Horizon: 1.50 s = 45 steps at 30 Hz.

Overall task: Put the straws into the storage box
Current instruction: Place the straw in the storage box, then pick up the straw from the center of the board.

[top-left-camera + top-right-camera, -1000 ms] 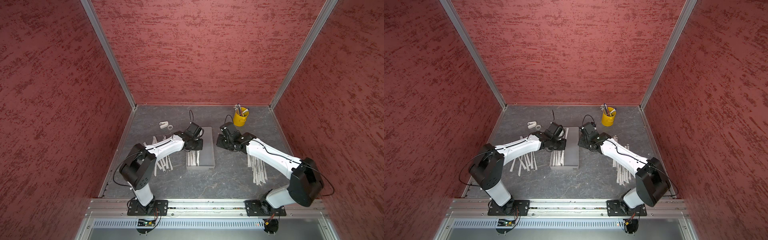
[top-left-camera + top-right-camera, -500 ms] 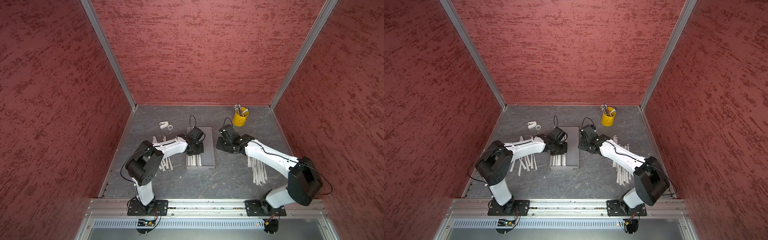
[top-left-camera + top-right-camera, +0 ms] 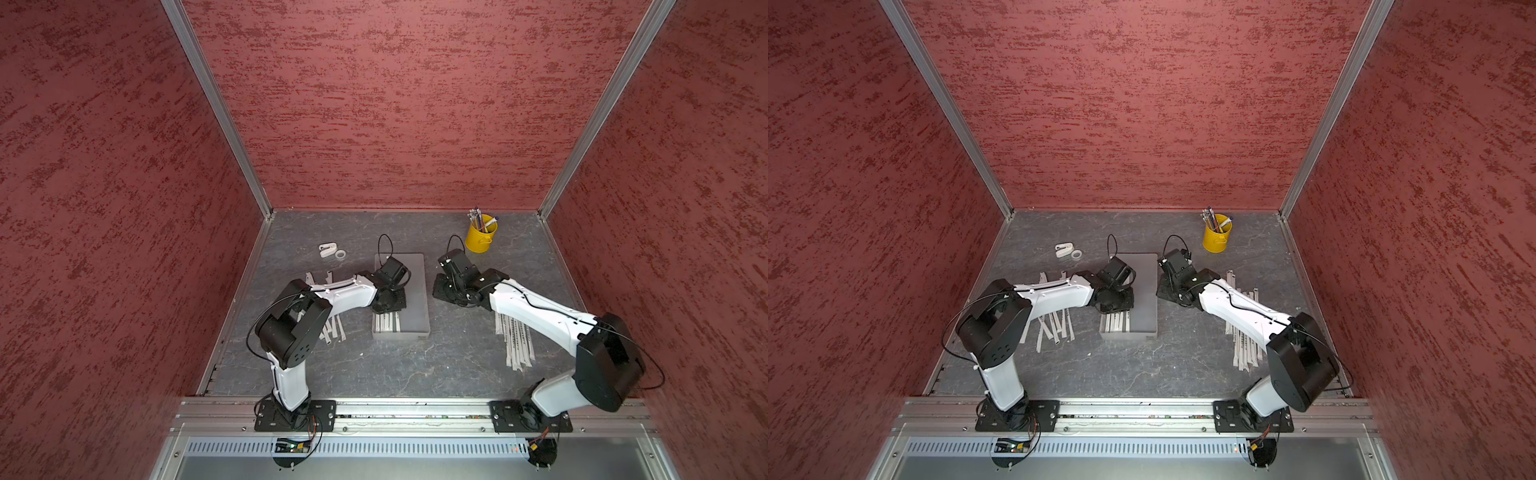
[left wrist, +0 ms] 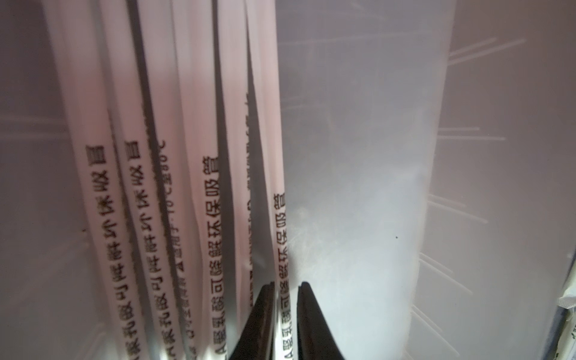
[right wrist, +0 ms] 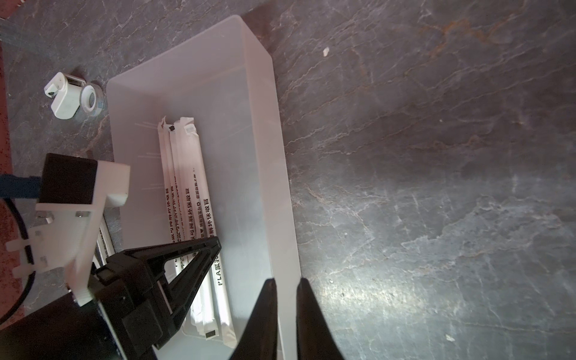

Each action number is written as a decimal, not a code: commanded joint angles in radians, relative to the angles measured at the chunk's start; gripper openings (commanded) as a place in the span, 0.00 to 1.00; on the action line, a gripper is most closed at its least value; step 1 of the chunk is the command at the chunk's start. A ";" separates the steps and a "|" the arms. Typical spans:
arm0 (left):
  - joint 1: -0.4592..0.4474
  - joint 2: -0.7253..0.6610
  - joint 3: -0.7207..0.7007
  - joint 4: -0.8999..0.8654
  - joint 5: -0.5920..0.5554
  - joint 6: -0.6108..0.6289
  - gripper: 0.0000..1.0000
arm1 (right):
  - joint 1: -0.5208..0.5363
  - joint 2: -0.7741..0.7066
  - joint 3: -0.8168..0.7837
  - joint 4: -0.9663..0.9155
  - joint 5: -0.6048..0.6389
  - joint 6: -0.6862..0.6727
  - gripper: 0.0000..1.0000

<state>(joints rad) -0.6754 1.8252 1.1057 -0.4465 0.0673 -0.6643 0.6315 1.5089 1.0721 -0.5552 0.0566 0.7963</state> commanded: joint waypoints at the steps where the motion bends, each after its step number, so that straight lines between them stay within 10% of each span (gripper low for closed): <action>1: -0.004 -0.033 0.023 -0.047 -0.032 0.015 0.21 | -0.024 -0.024 -0.009 -0.036 0.023 -0.028 0.16; 10: -0.020 -0.247 0.084 -0.148 -0.064 0.132 0.41 | -0.306 -0.171 -0.115 -0.219 0.058 -0.160 0.18; 18: -0.023 -0.386 -0.041 -0.132 -0.480 0.286 0.75 | -0.461 -0.088 -0.183 -0.163 0.144 -0.246 0.23; 23: 0.036 -0.450 -0.149 -0.033 -0.392 0.236 0.90 | -0.477 0.022 -0.151 -0.088 0.151 -0.265 0.22; 45: 0.119 -0.474 -0.251 0.040 -0.247 0.166 0.90 | -0.337 0.138 -0.149 -0.034 -0.060 -0.213 0.15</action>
<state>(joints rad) -0.5610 1.3483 0.8639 -0.4255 -0.1806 -0.4931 0.2817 1.6680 0.9287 -0.5915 0.0811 0.5491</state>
